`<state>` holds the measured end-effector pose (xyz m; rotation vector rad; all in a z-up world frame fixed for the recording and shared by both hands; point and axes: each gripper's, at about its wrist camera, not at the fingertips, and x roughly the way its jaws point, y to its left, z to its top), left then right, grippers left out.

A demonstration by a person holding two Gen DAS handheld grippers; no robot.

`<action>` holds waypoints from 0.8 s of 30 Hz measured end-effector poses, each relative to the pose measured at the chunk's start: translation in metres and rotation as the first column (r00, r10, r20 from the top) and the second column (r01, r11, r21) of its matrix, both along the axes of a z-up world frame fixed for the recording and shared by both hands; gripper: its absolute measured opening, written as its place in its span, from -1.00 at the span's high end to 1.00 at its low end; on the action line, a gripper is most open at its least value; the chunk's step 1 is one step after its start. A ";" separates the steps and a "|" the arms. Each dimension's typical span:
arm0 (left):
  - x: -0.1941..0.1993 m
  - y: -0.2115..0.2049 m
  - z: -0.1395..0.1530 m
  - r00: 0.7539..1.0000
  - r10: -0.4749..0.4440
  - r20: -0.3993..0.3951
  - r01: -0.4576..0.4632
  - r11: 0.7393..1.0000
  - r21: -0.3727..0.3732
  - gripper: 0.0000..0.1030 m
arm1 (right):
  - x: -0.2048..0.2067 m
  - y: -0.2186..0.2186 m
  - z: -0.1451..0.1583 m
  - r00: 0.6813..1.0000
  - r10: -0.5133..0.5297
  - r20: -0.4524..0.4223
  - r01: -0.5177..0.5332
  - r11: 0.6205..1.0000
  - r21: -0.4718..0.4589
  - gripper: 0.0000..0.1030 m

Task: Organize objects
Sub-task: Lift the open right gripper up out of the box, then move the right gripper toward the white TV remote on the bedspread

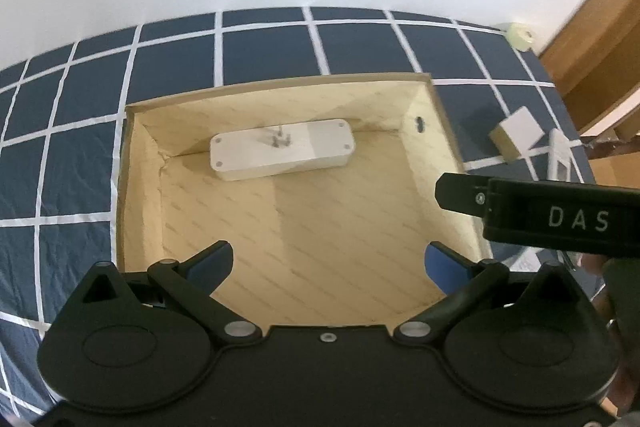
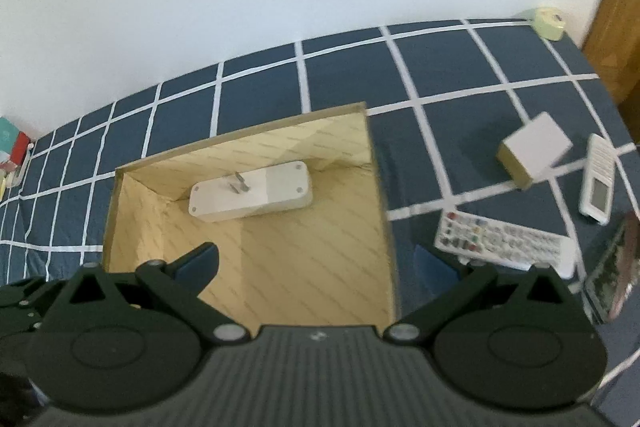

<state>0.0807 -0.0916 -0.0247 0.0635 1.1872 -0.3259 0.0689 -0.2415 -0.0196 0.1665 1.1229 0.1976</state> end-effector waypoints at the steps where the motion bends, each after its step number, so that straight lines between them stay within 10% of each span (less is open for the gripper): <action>1: -0.003 -0.002 0.002 1.000 -0.003 0.003 0.003 1.000 0.002 -1.00 | -0.005 -0.005 0.002 1.000 -0.008 0.004 0.008 1.000 -0.001 -1.00; 24: -0.040 -0.121 0.025 0.983 -0.165 0.084 0.166 0.986 0.001 -1.00 | -0.052 -0.152 0.026 0.960 -0.281 0.020 0.280 0.960 0.017 -1.00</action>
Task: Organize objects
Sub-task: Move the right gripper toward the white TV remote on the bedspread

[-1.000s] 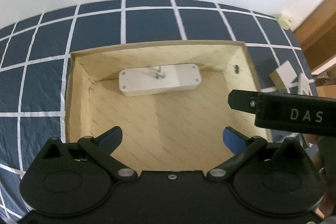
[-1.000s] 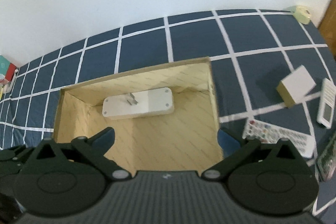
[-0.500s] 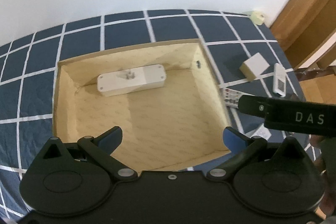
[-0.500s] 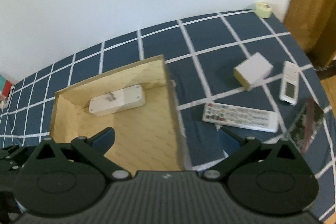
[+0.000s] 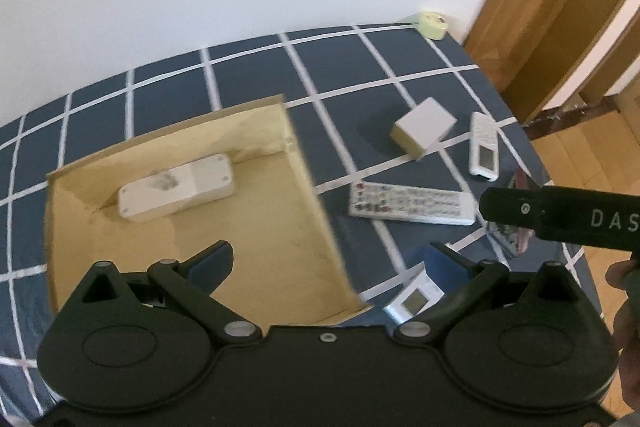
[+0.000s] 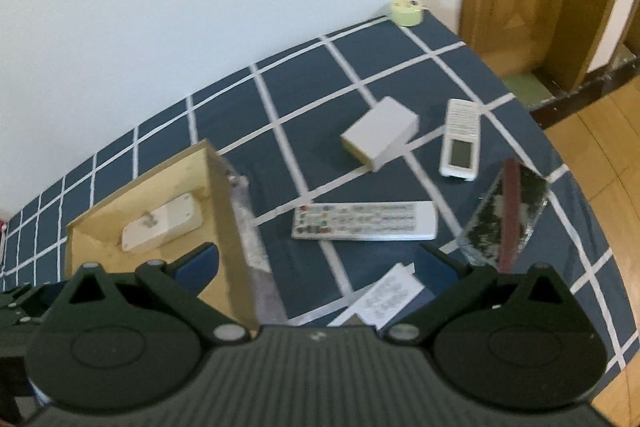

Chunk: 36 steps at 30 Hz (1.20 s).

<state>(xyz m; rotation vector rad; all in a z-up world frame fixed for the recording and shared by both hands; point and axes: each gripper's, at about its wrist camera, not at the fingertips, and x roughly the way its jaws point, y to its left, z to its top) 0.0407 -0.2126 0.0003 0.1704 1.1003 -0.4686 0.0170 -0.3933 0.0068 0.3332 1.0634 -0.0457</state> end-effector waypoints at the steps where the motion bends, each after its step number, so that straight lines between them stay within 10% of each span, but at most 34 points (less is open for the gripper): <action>1: 0.001 -0.007 -0.001 1.000 -0.010 0.000 0.010 1.000 0.004 -1.00 | 0.001 -0.007 -0.001 1.000 -0.010 -0.003 0.010 1.000 0.003 -1.00; 36: 0.086 -0.144 -0.146 0.957 -0.136 -0.256 0.187 0.964 0.186 -0.98 | 0.106 -0.093 -0.150 0.963 -0.056 -0.265 0.091 0.988 0.121 -1.00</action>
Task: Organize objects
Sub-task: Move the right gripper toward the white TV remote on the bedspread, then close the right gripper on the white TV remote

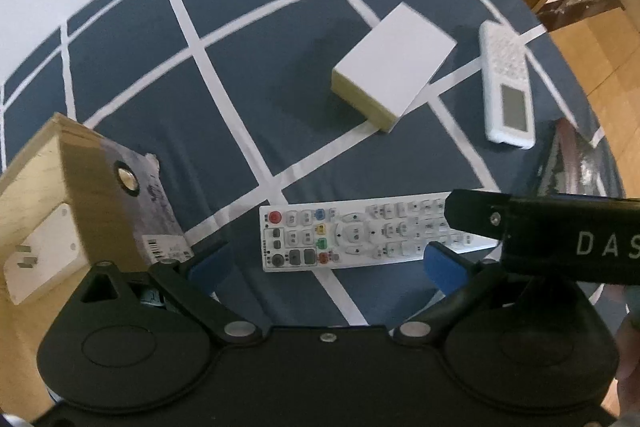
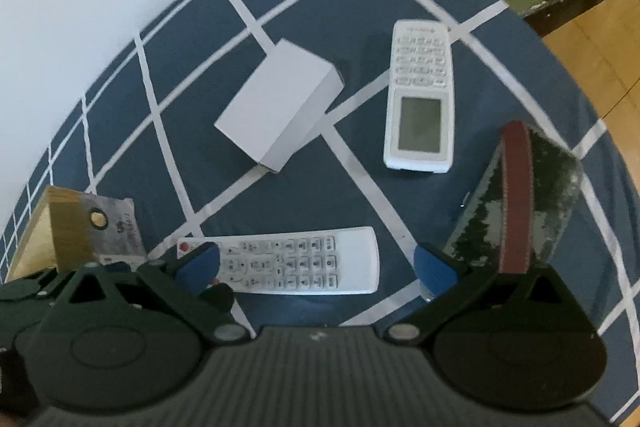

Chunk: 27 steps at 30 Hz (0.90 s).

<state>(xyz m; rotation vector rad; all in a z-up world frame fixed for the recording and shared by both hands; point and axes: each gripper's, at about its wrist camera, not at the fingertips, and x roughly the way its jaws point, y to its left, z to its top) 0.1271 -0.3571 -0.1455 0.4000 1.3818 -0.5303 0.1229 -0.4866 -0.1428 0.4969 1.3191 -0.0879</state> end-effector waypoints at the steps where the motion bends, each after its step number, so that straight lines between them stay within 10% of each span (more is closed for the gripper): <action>1: 0.001 -0.001 -0.003 1.000 0.002 -0.006 -0.002 1.000 0.002 -0.98 | 0.002 0.001 -0.004 1.000 0.002 -0.009 -0.002 1.000 0.005 -1.00; 27: 0.022 0.007 -0.050 0.988 0.005 -0.155 -0.015 0.998 -0.060 -0.93 | 0.021 0.017 -0.050 0.992 0.032 -0.120 -0.035 0.999 -0.025 -0.78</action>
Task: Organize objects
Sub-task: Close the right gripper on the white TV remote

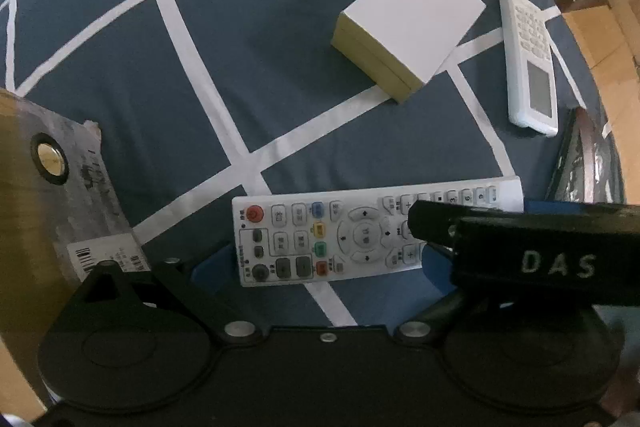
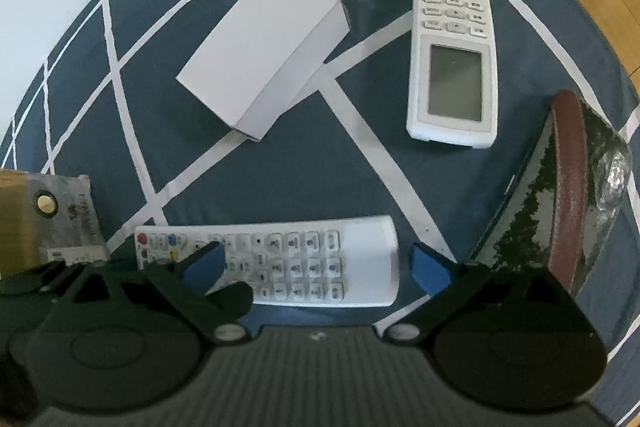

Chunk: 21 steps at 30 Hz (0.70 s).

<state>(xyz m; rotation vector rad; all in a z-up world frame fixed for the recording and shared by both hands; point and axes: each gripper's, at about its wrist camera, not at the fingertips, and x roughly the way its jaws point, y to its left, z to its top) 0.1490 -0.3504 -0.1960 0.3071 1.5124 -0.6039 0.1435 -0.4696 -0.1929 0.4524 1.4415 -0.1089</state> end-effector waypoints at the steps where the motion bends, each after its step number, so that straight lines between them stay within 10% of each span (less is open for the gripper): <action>1: 0.001 0.000 0.000 1.000 -0.001 -0.005 0.001 1.000 -0.004 -0.92 | 0.001 0.000 -0.001 1.000 0.001 -0.002 -0.001 1.000 0.000 -0.78; 21: 0.005 0.000 0.004 0.999 0.032 -0.006 -0.032 0.999 -0.022 -0.83 | 0.008 0.004 0.000 0.998 0.054 0.013 -0.054 0.998 -0.014 -0.75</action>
